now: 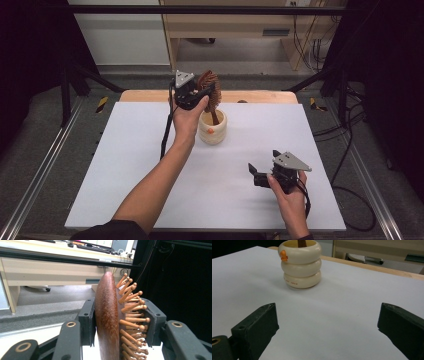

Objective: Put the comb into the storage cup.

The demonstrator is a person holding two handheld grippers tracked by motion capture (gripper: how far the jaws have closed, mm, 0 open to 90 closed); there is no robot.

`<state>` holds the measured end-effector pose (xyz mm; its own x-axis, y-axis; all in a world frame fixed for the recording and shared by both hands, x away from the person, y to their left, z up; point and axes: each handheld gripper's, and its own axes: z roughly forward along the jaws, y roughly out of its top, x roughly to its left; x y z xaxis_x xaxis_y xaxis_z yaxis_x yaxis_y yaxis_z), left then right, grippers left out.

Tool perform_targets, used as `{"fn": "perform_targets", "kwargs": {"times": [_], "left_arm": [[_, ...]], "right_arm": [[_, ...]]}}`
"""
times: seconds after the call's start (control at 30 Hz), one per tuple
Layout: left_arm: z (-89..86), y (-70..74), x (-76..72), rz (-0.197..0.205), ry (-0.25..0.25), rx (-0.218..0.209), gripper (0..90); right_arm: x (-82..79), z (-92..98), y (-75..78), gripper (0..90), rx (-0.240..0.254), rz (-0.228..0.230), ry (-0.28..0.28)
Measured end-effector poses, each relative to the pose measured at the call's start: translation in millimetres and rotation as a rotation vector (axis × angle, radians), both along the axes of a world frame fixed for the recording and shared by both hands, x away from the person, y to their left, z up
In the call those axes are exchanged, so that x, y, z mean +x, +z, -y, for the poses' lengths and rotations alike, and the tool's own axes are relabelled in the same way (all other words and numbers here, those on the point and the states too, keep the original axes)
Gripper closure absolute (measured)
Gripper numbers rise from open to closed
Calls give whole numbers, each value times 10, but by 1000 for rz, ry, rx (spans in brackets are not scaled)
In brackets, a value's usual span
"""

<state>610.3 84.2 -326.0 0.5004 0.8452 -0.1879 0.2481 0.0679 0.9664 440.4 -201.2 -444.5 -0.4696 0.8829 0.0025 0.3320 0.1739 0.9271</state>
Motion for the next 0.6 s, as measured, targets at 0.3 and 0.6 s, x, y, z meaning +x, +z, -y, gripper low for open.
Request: {"fn": "perform_targets", "kwargs": {"times": [0.3, 0.6], "left_arm": [[-10, -64, 11, -13, 7, -6, 518], [-2, -91, 16, -18, 9, -12, 518]], "right_arm": [[0, -5, -3, 34, -2, -4, 1], [1, -7, -5, 34, -5, -4, 1]]}}
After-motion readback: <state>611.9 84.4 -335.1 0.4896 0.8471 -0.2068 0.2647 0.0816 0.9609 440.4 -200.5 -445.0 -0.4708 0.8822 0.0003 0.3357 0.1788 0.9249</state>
